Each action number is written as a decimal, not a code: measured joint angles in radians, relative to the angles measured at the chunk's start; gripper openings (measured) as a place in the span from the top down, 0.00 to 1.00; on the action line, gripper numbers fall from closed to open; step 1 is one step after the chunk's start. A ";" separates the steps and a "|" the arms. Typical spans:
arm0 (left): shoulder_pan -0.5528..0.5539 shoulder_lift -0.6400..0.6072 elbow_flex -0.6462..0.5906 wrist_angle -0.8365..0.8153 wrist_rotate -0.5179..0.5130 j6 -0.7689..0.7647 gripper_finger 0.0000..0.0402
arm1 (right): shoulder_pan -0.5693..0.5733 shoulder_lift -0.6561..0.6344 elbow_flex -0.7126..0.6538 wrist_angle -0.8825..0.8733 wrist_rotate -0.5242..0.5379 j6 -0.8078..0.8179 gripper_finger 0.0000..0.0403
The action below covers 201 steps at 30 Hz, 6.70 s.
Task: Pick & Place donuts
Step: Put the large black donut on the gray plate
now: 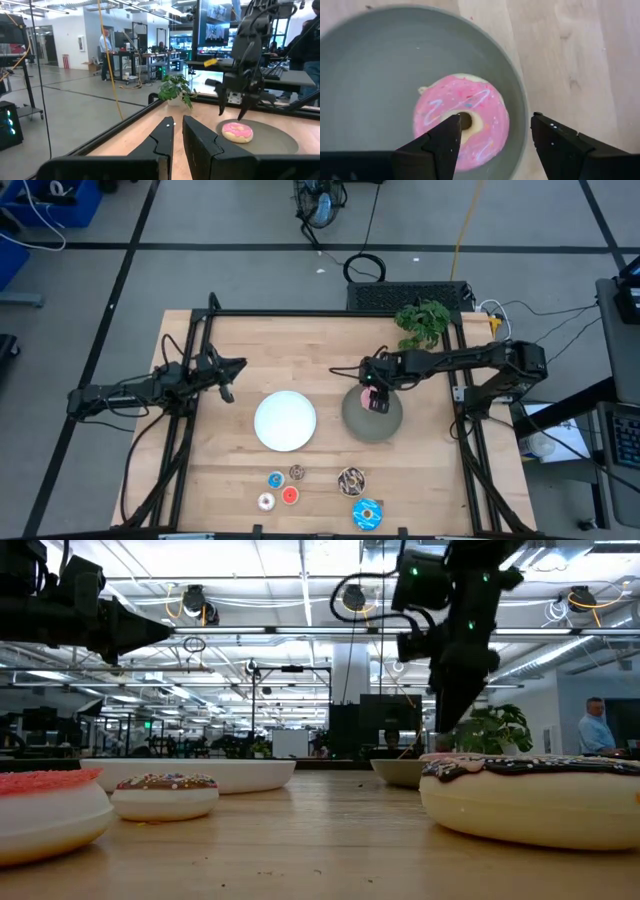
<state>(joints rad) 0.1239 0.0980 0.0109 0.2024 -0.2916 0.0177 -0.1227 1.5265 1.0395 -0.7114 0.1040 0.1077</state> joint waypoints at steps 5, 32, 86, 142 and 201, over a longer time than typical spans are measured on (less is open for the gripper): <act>0.000 0.000 0.000 0.000 0.000 0.000 0.88 | 0.092 0.000 0.138 -0.157 0.000 0.057 0.47; 0.000 0.000 0.000 -0.006 0.000 -0.013 0.88 | 0.556 0.001 0.036 0.301 0.131 -0.061 0.91; 0.000 0.000 0.000 -0.043 0.000 -0.045 0.88 | 0.679 0.001 0.020 0.431 0.131 0.122 1.00; 0.000 0.009 0.000 -0.061 -0.024 -0.073 0.88 | 0.642 0.447 0.402 0.068 0.051 0.088 0.36; 0.000 0.009 0.000 -0.032 -0.026 -0.048 0.88 | 0.389 0.002 0.256 -0.085 0.126 0.132 0.98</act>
<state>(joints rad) 0.1238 0.1066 0.0105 0.1703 -0.3180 -0.0300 0.2662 1.5287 1.2957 -0.7964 0.2304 0.2393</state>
